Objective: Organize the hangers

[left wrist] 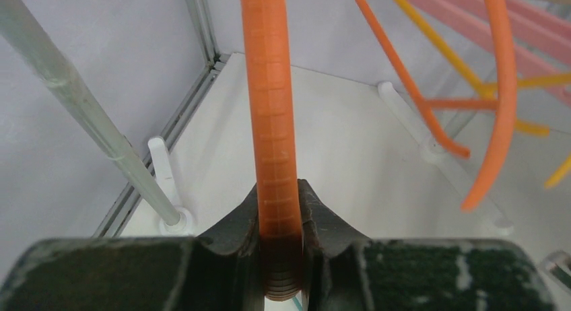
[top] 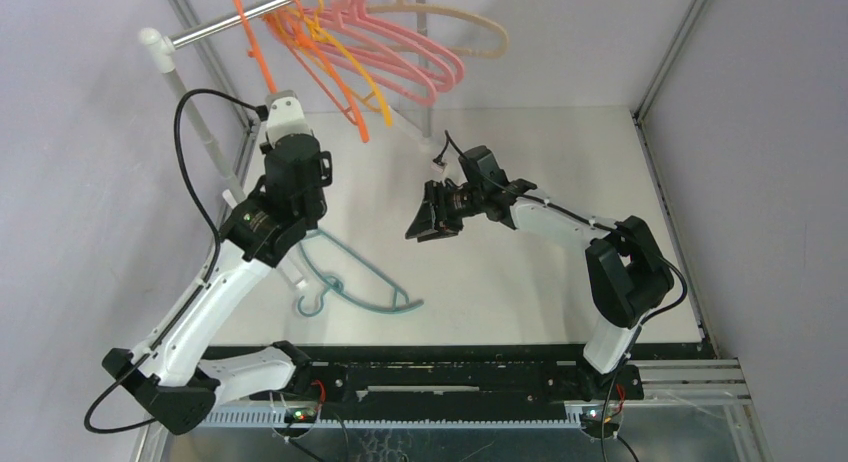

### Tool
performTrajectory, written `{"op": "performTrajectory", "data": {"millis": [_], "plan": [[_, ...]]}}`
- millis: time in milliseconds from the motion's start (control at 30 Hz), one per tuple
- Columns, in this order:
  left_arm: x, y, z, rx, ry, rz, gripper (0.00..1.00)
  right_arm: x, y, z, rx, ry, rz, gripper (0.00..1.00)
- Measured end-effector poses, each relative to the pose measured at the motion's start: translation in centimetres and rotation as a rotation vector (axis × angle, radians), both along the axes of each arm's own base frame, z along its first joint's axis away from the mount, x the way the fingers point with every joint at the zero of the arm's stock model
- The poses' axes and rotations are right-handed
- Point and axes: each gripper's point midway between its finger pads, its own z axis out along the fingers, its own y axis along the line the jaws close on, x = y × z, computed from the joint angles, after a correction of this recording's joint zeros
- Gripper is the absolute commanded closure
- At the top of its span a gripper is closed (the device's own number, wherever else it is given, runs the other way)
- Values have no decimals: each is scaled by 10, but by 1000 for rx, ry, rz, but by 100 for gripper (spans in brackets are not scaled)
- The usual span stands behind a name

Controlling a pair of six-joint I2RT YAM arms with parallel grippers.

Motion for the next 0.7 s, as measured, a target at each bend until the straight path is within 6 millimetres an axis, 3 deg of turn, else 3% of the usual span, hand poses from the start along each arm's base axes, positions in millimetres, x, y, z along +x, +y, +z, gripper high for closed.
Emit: {"op": "performTrajectory", "data": {"millis": [233,600,633,700], "plan": [[15,11,2,2,12,34,100,3,-4,0,1,3,-7,47],[50,-9,-19,16,123,-33,100,6,-11,-3,-13,11,-18,47],[52,-11,-20,11,130,-43,99,6,-11,-4,-15,8,-15,46],[52,-15,-24,7,145,-61,83,6,-11,-4,-17,7,-12,46]]}}
